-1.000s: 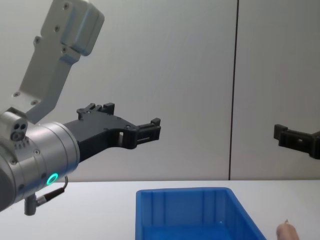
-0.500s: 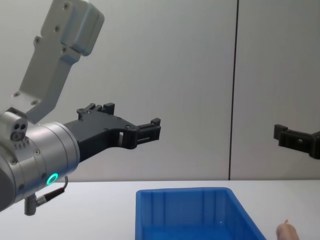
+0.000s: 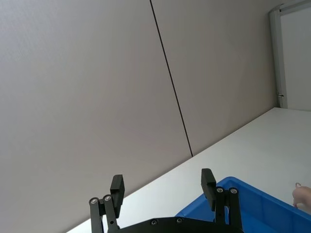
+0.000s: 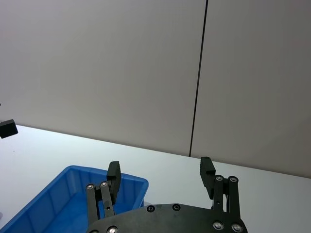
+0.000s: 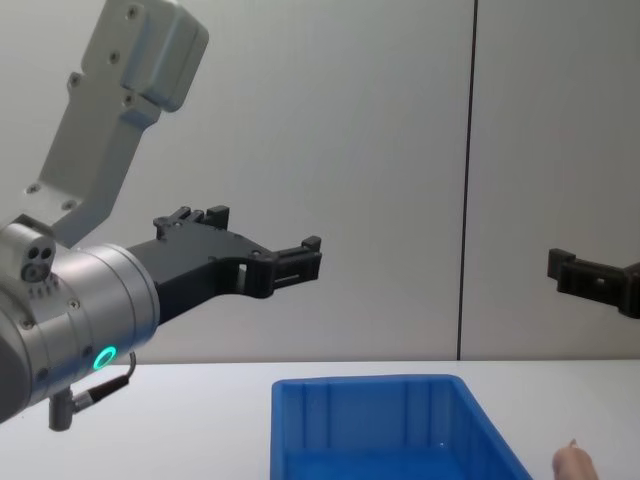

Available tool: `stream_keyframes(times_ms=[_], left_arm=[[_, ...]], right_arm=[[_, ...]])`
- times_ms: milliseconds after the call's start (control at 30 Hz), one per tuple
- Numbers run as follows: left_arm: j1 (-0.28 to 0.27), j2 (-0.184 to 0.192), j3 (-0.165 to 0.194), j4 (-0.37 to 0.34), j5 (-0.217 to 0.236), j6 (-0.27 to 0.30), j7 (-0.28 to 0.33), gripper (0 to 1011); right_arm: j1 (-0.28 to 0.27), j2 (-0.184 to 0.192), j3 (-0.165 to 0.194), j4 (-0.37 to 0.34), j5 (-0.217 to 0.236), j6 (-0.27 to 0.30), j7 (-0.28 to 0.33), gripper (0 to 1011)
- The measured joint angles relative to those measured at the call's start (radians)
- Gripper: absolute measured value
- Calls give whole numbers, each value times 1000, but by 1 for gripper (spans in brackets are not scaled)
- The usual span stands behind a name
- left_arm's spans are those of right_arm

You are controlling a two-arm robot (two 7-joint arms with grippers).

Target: Pick up the two dolls from the table and place them into the box.

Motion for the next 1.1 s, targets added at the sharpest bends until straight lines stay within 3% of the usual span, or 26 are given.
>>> stream_keyframes(times_ms=[567, 1100], left_arm=[[0, 0, 0, 0, 0, 0, 0, 1001], [0, 0, 0, 0, 0, 0, 0, 1001]], right_arm=[[-9, 3, 0, -9, -6, 4, -10, 1001], [-119, 75, 37, -115, -33, 88, -139, 1001]])
